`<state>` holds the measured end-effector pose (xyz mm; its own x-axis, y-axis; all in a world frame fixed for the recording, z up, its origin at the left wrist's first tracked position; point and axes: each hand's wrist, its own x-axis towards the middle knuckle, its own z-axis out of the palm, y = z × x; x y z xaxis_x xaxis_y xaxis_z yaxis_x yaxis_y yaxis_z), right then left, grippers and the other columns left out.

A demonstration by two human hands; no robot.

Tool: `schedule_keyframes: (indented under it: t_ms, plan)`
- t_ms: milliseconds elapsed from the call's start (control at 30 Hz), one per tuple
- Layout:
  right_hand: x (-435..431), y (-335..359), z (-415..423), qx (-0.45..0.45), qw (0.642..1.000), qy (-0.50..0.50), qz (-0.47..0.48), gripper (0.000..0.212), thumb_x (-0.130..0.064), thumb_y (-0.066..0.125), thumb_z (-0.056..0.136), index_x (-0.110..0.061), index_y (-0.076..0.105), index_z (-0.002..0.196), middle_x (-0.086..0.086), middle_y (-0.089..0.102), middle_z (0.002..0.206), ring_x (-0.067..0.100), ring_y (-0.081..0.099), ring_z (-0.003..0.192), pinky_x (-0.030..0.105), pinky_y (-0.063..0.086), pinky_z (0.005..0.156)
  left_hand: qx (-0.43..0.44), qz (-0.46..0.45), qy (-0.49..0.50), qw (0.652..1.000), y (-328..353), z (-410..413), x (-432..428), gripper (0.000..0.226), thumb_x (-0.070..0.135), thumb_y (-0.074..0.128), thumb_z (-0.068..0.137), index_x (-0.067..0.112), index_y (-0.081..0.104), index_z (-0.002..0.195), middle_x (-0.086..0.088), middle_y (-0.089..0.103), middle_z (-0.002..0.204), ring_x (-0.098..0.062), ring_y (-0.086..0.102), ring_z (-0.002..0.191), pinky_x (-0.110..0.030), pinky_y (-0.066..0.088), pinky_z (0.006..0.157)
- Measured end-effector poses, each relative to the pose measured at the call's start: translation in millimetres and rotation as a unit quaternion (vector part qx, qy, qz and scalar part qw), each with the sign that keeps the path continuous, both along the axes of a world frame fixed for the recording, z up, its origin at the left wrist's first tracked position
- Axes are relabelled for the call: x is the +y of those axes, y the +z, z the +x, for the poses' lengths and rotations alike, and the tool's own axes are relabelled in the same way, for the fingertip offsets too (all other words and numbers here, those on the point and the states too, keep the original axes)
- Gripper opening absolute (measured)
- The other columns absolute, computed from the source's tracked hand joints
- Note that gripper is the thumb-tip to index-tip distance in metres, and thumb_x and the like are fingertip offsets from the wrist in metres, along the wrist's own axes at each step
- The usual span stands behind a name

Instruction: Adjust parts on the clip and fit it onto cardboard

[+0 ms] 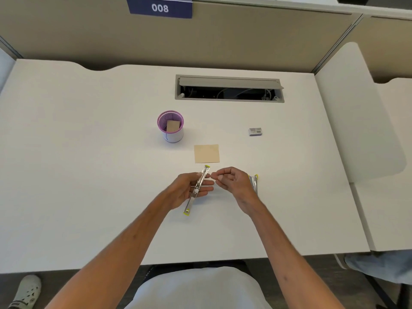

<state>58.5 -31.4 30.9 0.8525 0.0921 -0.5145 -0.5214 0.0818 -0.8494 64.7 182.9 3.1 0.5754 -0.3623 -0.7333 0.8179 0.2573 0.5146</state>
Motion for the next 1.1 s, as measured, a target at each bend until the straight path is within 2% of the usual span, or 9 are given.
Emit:
schedule_keyframes:
  t_ms: [100,167,233,367,533,633,833,967,1100]
  plan:
    - [1.2,1.0,-1.2,0.009,1.000,-0.006,-0.004,0.021,-0.009,0.056,0.112,0.007,0.070,0.110,0.017,0.083,0.111,0.026,0.081,0.110,0.033,0.064,0.097,-0.004,-0.004,0.008,1.000,1.5,0.1,-1.9,0.038,0.022,0.049,0.113,0.006,0.068,0.142,-0.016,0.078,0.133,-0.034,0.077,0.123,-0.042,0.063,0.104]
    - [2.3,0.4,-1.3,-0.013,0.998,0.005,-0.059,0.026,-0.013,0.054,0.113,0.003,0.073,0.107,0.007,0.084,0.110,0.023,0.082,0.100,0.032,0.066,0.089,-0.003,-0.012,0.019,1.000,3.0,0.0,-4.2,0.038,0.022,0.049,0.113,0.006,0.066,0.143,-0.016,0.078,0.134,-0.034,0.077,0.123,-0.045,0.059,0.109]
    - [2.8,-1.6,0.1,-0.051,0.990,0.003,-0.128,0.023,-0.012,0.058,0.111,-0.003,0.077,0.101,0.001,0.082,0.100,0.017,0.077,0.085,0.035,0.064,0.080,-0.004,-0.023,0.030,0.999,5.7,-0.1,-7.7,0.037,0.021,0.048,0.114,0.006,0.065,0.143,-0.017,0.078,0.134,-0.034,0.076,0.124,-0.045,0.060,0.109]
    - [8.8,-6.2,4.0,-0.085,0.979,-0.013,-0.183,0.018,-0.010,0.067,0.105,-0.005,0.079,0.094,0.007,0.078,0.083,0.019,0.072,0.066,0.046,0.067,0.075,-0.006,-0.032,0.051,0.998,9.2,-3.1,-17.6,0.037,0.021,0.047,0.115,0.005,0.065,0.144,-0.018,0.077,0.134,-0.036,0.075,0.126,-0.044,0.061,0.108]
    - [18.4,-7.6,2.1,-0.207,0.917,-0.010,-0.340,0.010,-0.017,0.074,0.101,-0.018,0.083,0.099,-0.001,0.065,0.092,0.010,0.065,0.081,0.023,0.050,0.072,0.012,-0.056,0.090,0.994,11.1,-7.6,-28.7,0.036,0.018,0.046,0.115,0.004,0.065,0.143,-0.022,0.077,0.132,-0.032,0.078,0.121,-0.045,0.060,0.110]
    - [20.8,-6.3,-0.1,-0.253,0.892,0.032,-0.374,0.010,-0.015,0.073,0.102,-0.018,0.082,0.101,-0.001,0.064,0.086,0.011,0.061,0.075,0.028,0.050,0.069,0.005,-0.070,0.113,0.991,11.3,-8.9,-28.9,0.035,0.019,0.049,0.115,0.004,0.068,0.141,-0.020,0.076,0.135,-0.032,0.078,0.121,-0.040,0.064,0.103]
    - [22.0,-2.2,-7.1,-0.274,0.856,0.067,-0.433,0.014,-0.015,0.067,0.101,-0.020,0.075,0.112,-0.005,0.062,0.090,0.015,0.063,0.075,0.039,0.057,0.072,-0.007,-0.048,0.135,0.990,11.0,-3.8,-28.9,0.032,0.022,0.053,0.115,0.007,0.071,0.137,-0.016,0.076,0.138,-0.030,0.076,0.122,-0.042,0.060,0.108]
    - [24.7,4.5,-2.1,-0.223,0.879,0.044,-0.419,0.025,-0.018,0.067,0.102,-0.022,0.063,0.127,-0.006,0.069,0.087,0.019,0.067,0.078,0.036,0.055,0.072,-0.019,-0.058,0.126,0.990,13.9,-1.1,-29.8,0.033,0.026,0.054,0.115,0.010,0.068,0.140,-0.010,0.076,0.140,-0.028,0.075,0.125,-0.041,0.057,0.113]
    - [21.1,7.8,6.6,-0.185,0.908,-0.019,-0.375,0.005,-0.007,0.074,0.095,-0.011,0.074,0.098,-0.001,0.077,0.085,0.020,0.073,0.080,0.038,0.061,0.076,-0.019,-0.065,0.130,0.989,14.6,1.1,-33.1,0.038,0.025,0.051,0.116,0.008,0.064,0.147,-0.010,0.074,0.143,-0.027,0.073,0.130,-0.044,0.053,0.117]
